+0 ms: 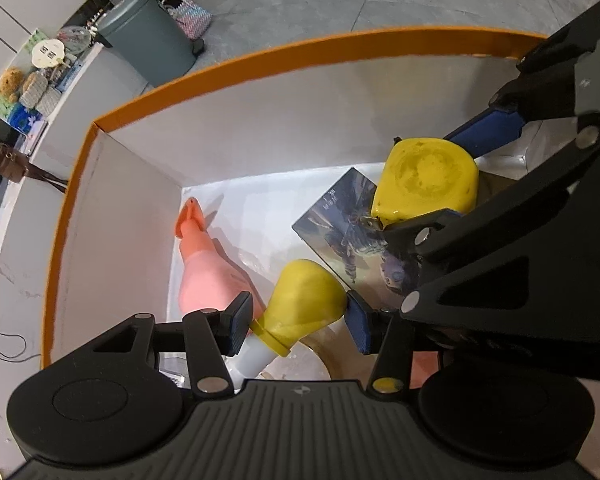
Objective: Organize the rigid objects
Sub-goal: 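Lower and release the bulb bottle and tape measure inside the orange box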
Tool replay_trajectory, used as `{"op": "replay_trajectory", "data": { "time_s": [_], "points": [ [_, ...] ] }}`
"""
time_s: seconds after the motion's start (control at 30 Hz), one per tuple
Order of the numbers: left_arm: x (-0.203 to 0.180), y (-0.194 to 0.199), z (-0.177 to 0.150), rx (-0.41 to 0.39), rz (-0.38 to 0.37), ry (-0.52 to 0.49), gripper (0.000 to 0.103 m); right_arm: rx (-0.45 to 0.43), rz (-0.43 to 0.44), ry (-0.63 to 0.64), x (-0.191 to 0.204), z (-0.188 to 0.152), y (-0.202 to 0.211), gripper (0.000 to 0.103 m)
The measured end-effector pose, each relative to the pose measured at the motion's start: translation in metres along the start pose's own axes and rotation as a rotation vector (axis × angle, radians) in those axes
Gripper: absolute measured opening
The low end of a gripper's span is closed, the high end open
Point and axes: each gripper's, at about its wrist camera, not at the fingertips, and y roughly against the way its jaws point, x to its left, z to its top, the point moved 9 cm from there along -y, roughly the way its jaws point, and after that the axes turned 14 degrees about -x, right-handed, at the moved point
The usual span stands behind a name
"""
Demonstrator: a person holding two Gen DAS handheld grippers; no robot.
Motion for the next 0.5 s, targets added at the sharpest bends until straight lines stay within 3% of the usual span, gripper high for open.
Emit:
{"op": "replay_trajectory", "data": {
  "time_s": [0.27, 0.5],
  "points": [
    [-0.003, -0.005, -0.006, 0.059, -0.032, -0.014, 0.058, 0.061, -0.012, 0.001, -0.001, -0.004, -0.005, 0.055],
    [-0.011, -0.005, -0.009, 0.094, -0.096, -0.007, 0.062, 0.063, -0.002, 0.013, 0.000, -0.007, -0.003, 0.057]
  ]
}}
